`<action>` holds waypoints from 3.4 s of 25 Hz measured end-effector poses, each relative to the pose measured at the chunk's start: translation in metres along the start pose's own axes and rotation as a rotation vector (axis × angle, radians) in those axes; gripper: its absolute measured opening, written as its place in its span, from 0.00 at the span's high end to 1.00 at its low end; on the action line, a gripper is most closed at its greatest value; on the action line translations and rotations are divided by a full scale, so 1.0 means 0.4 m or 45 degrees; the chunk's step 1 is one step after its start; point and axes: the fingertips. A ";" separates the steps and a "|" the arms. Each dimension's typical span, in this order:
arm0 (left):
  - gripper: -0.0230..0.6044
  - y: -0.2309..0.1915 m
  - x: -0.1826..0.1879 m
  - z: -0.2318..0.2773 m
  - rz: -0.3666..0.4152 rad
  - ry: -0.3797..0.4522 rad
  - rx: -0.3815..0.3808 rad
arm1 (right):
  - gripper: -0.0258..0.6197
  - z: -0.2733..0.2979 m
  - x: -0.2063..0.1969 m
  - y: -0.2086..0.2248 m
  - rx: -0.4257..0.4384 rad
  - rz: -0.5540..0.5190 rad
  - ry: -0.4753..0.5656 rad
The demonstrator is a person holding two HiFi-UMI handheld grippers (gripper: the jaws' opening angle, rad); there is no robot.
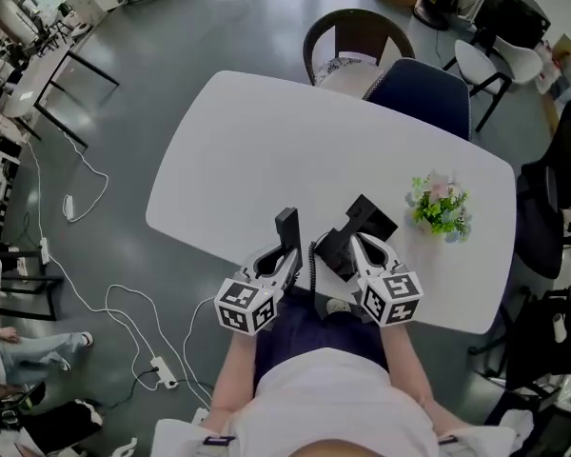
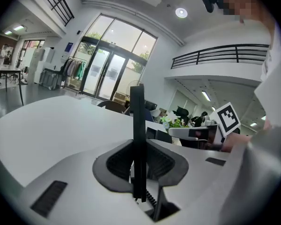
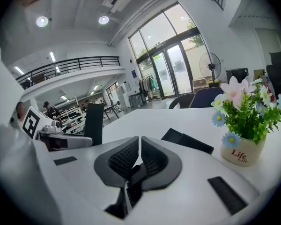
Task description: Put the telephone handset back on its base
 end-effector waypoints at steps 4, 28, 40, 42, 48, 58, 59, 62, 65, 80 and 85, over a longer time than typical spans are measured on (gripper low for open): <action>0.83 0.001 0.014 0.033 0.006 -0.033 -0.102 | 0.90 -0.014 0.008 0.022 -0.087 0.039 0.021; 0.83 0.063 -0.009 0.162 0.007 -0.407 -0.811 | 0.90 -0.095 -0.045 0.034 -0.416 0.221 0.077; 0.83 0.113 -0.032 0.233 0.014 -0.634 -1.117 | 0.90 -0.139 -0.070 0.063 -0.452 0.245 0.055; 0.83 0.121 -0.037 0.231 0.031 -0.674 -1.180 | 0.90 -0.135 -0.073 0.062 -0.445 0.251 0.047; 0.83 0.135 -0.048 0.244 0.040 -0.737 -1.300 | 0.90 -0.119 -0.077 0.066 -0.430 0.259 0.029; 0.83 0.154 -0.073 0.266 -0.050 -0.789 -1.447 | 0.90 -0.121 -0.106 0.083 -0.473 0.296 -0.002; 0.83 0.155 -0.076 0.269 -0.058 -0.796 -1.457 | 0.90 -0.122 -0.109 0.084 -0.479 0.300 -0.006; 0.82 0.155 -0.081 0.278 -0.098 -0.813 -1.482 | 0.90 -0.123 -0.113 0.085 -0.493 0.312 -0.016; 0.82 0.155 -0.087 0.285 -0.147 -0.833 -1.509 | 0.90 -0.123 -0.116 0.087 -0.505 0.324 -0.022; 0.82 0.130 -0.114 0.319 -0.279 -0.963 -1.589 | 0.90 -0.107 -0.130 0.108 -0.540 0.382 -0.049; 0.82 0.134 -0.121 0.321 -0.299 -1.001 -1.609 | 0.90 -0.102 -0.130 0.116 -0.546 0.394 -0.053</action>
Point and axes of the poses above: the fingertips, and each gripper's own axes: z forward along the fingers, y to its right, x out of its top
